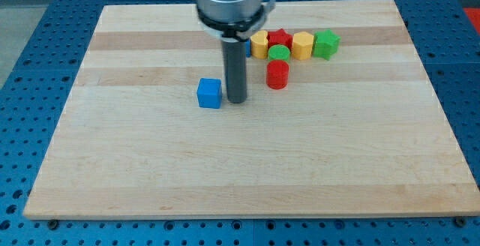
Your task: Separate the red circle from the green circle
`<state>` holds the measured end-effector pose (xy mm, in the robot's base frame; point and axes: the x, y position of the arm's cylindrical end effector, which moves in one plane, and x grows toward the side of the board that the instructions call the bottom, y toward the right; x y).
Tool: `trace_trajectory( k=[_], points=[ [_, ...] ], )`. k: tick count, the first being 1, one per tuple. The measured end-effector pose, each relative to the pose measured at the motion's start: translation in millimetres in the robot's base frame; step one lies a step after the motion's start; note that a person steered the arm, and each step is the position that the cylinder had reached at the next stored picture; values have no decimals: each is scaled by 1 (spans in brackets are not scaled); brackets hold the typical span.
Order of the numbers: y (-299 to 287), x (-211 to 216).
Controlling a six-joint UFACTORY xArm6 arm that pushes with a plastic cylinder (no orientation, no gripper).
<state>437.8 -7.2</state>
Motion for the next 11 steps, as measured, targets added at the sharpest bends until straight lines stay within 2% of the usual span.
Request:
trace_trajectory(
  k=[2,3,8,11],
  points=[
    [99,-7],
    [105,-31],
    [51,-61],
    [1,-61]
  ],
)
